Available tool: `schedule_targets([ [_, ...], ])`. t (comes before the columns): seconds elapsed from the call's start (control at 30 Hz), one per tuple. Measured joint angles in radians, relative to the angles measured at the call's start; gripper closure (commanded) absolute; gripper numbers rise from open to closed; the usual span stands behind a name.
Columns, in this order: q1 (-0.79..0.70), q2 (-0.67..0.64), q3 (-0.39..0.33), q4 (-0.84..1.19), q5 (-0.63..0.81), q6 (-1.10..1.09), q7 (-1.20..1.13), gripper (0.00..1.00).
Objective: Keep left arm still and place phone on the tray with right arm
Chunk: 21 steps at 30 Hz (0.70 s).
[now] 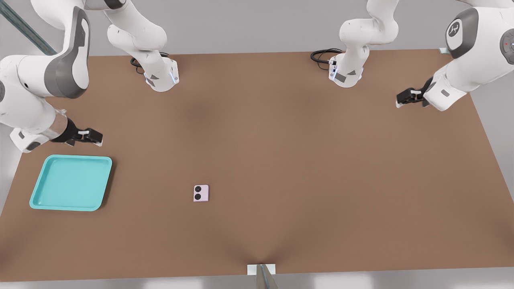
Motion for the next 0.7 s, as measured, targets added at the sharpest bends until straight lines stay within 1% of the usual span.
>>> schedule_targets([
  [0.07,-0.001,0.025,0.009,0.007,0.000,0.034,-0.001,0.00],
  [0.1,-0.009,0.072,0.028,0.019,-0.002,0.051,0.004,0.00],
  [0.13,-0.008,0.162,0.062,0.076,-0.008,0.066,0.012,0.00],
  [0.2,0.089,0.331,0.102,0.173,-0.036,0.108,0.039,0.00],
  [0.27,0.190,0.463,0.114,0.205,-0.055,0.187,0.077,0.00],
  [0.33,0.256,0.578,0.116,0.257,-0.075,0.265,0.125,0.00],
  [0.4,0.307,0.651,0.116,0.283,-0.091,0.338,0.183,0.00],
  [0.47,0.334,0.686,0.125,0.271,-0.102,0.406,0.246,0.00],
  [0.57,0.341,0.681,0.145,0.207,-0.110,0.489,0.331,0.00],
  [0.7,0.314,0.662,0.142,0.088,-0.113,0.598,0.420,0.00],
])
